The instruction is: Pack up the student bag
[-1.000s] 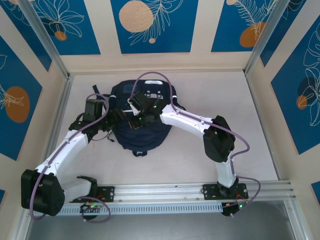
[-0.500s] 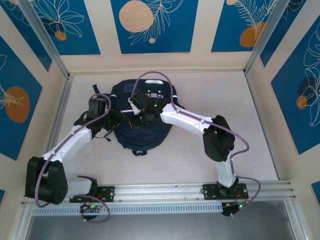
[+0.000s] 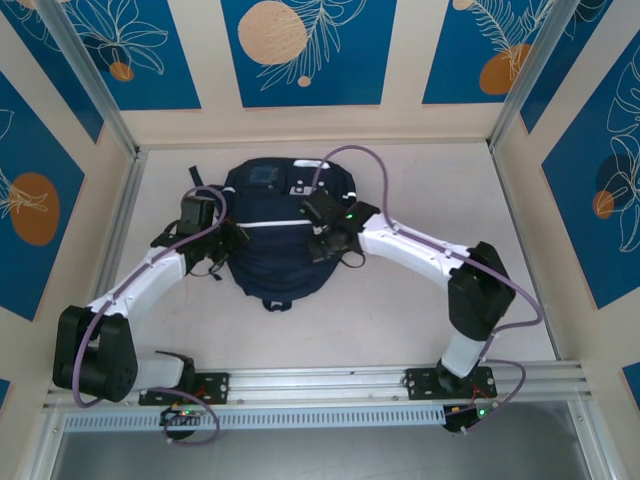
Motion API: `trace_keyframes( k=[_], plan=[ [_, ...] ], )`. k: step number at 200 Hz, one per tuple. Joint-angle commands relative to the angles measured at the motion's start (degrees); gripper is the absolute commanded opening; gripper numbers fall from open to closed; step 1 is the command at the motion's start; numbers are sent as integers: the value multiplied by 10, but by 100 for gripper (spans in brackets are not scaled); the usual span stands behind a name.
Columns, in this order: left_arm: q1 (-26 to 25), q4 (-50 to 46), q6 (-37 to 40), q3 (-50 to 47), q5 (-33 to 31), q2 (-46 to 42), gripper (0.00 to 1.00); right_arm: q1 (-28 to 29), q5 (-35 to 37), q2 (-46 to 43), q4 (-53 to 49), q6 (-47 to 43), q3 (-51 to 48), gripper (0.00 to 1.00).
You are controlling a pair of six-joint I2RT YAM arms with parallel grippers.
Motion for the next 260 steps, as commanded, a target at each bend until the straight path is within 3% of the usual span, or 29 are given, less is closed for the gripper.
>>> trace_keyframes(
  k=[1,7,36,57,87,131,149,187,236,260],
  plan=[
    [15,-28,31,19,-68,0,0,-45,-10,-20,-43,13,-14,0],
    [17,-34,34,21,-72,-5,1,-46,-14,-20,-39,7,-11,0],
    [21,-71,42,25,-95,-34,36,-31,-84,0,0,-22,21,0],
    [22,-94,39,23,-108,-62,52,-4,-138,27,29,-42,52,0],
    [21,-85,-3,10,-89,-99,59,32,-166,81,27,-35,125,0],
    [17,-2,-63,-19,4,-96,60,58,-222,119,41,-24,183,0],
    [13,32,-72,-23,26,-79,56,62,-240,122,44,-23,188,0],
    [-8,45,-66,-11,7,-41,42,63,-231,117,38,-25,181,0],
    [-12,10,-32,-9,-37,-29,0,55,-151,76,21,-63,123,0],
    [-11,-26,4,-5,-73,-35,0,34,-129,47,17,-108,77,0]
  ],
)
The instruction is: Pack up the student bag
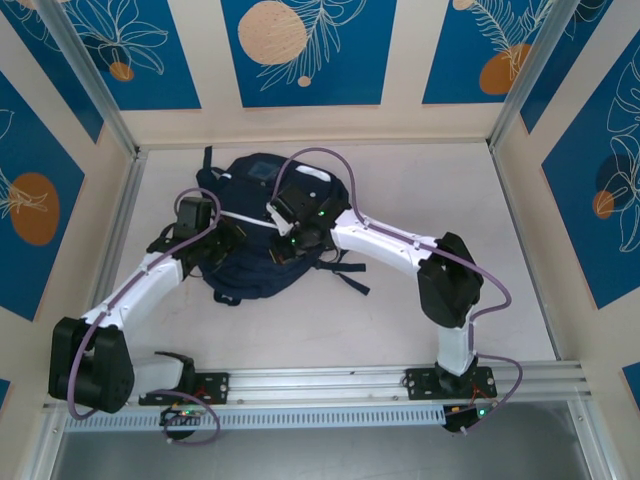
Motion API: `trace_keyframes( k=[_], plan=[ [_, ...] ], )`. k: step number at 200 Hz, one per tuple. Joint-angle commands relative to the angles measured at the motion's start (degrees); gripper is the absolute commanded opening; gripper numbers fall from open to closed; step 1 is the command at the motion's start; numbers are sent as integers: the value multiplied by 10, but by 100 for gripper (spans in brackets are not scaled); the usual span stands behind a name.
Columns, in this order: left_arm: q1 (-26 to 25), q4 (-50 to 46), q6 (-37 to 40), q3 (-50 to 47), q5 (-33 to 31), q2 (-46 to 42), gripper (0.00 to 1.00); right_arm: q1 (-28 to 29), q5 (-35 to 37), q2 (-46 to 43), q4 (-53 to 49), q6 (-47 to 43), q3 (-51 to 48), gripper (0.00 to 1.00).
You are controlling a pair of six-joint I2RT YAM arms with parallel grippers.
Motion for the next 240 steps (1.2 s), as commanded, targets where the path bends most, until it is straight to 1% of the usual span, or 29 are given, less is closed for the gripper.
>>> trace_keyframes(
  k=[1,35,57,81,119,137,153,165,181,185,201,224,235,240],
  plan=[
    [-2,-36,55,8,-55,-3,0,-21,22,-58,-27,-58,-36,0],
    [-2,-52,73,5,-73,-9,0,-66,44,-73,-30,-84,-76,0],
    [-2,-53,85,8,-62,-7,0,-87,62,-70,-27,-86,-83,0],
    [-2,-66,114,22,-39,1,0,-103,95,-45,-25,-75,-55,0],
    [-1,-93,157,30,-25,-4,0,-127,149,1,-49,-17,13,0],
    [-1,-99,168,33,-19,-5,0,-145,144,6,-54,3,24,0],
    [-1,-106,179,46,-7,0,0,-157,140,-6,-43,-3,13,0],
    [0,-116,185,61,-5,3,26,-167,146,-17,-42,-10,5,0],
    [1,-125,188,79,-16,0,53,-191,157,-33,-38,-19,-12,0],
    [1,-130,189,85,-21,0,58,-196,160,-36,-36,-20,-17,0],
    [4,-156,190,109,-55,2,71,-228,179,-53,-17,-27,-48,0],
    [15,-176,196,127,-104,1,79,-275,191,-75,10,-29,-90,0],
    [19,-181,199,130,-140,-2,84,-292,193,-85,16,-25,-101,5],
    [21,-182,200,129,-158,-4,87,-300,191,-92,18,-22,-105,10]
  ],
)
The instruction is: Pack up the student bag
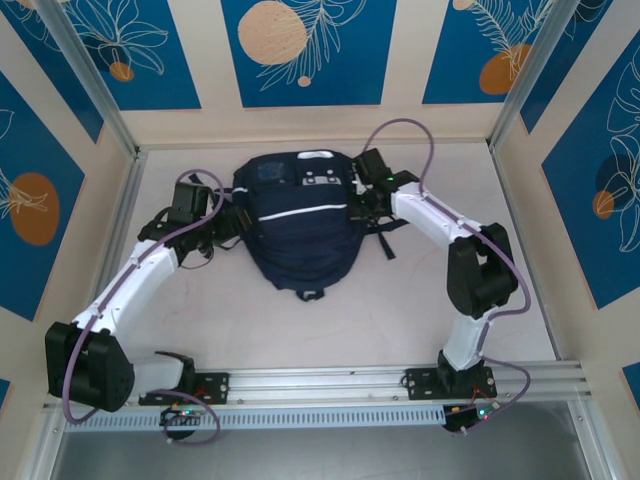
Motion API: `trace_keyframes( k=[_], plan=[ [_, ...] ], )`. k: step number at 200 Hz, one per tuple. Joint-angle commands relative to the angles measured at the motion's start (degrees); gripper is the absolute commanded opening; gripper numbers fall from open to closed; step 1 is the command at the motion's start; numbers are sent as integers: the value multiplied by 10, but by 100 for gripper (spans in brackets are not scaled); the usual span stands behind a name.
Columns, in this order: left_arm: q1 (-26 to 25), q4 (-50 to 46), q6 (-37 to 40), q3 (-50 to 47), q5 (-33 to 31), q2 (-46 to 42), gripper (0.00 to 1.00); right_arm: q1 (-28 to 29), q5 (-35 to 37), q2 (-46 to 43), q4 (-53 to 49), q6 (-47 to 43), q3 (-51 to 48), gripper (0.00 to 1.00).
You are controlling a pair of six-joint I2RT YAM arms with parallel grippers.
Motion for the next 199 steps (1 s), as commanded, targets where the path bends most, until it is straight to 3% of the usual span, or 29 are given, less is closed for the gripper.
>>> trace_keyframes(
  k=[1,29,63,101,130,162,199],
  plan=[
    [16,-41,17,17,-93,-8,88,-41,70,-45,1,17,-29,13],
    [37,-21,17,-7,-172,-26,100,-62,76,-106,32,31,-61,65],
    [56,55,36,-67,-266,-63,100,-88,124,-195,90,31,-111,100],
    [68,183,106,-150,-340,-97,100,-148,205,-266,163,42,-203,99],
    [68,332,185,-232,-356,-101,100,-200,231,-302,291,52,-328,99],
    [69,468,245,-302,-358,-67,100,-213,221,-282,439,-8,-437,99],
    [68,579,259,-349,-356,2,100,-202,137,-251,640,-66,-537,99]
  ],
)
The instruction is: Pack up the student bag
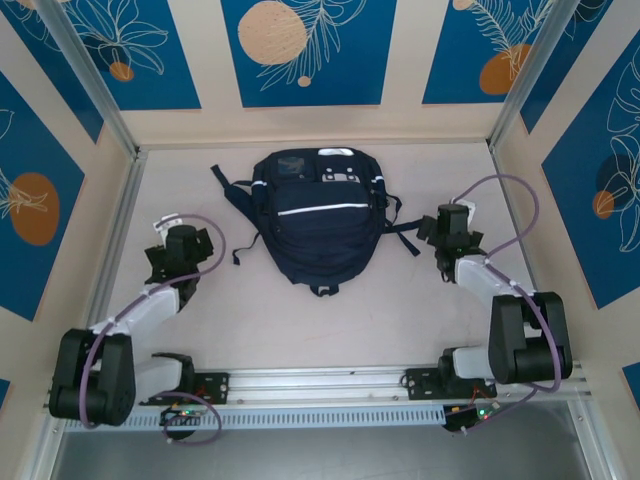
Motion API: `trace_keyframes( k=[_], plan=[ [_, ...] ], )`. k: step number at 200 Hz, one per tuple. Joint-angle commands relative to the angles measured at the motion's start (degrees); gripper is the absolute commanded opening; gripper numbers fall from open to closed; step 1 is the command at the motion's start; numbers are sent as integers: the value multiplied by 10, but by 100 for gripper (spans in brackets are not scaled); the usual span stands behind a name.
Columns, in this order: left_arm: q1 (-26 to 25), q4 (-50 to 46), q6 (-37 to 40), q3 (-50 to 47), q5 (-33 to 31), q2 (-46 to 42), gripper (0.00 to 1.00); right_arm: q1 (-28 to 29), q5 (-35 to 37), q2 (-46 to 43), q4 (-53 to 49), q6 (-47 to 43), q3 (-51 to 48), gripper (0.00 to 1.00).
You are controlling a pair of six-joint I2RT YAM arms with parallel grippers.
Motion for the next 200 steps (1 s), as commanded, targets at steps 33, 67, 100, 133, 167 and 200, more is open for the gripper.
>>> trace_keyframes(
  k=[33,67,100,133,167,200],
  plan=[
    [6,231,112,-46,63,67,100,19,-81,61,293,-99,-61,99],
    [6,329,169,-62,133,105,100,5,-164,68,385,-115,-109,99],
    [6,402,183,-66,168,178,100,7,-177,105,471,-127,-137,99],
    [6,367,177,-40,154,192,100,8,-155,107,441,-117,-121,99],
    [10,366,174,-41,158,192,100,-19,-170,104,407,-86,-109,99],
    [10,367,175,-41,158,192,100,-19,-170,104,407,-86,-108,99]
  ],
)
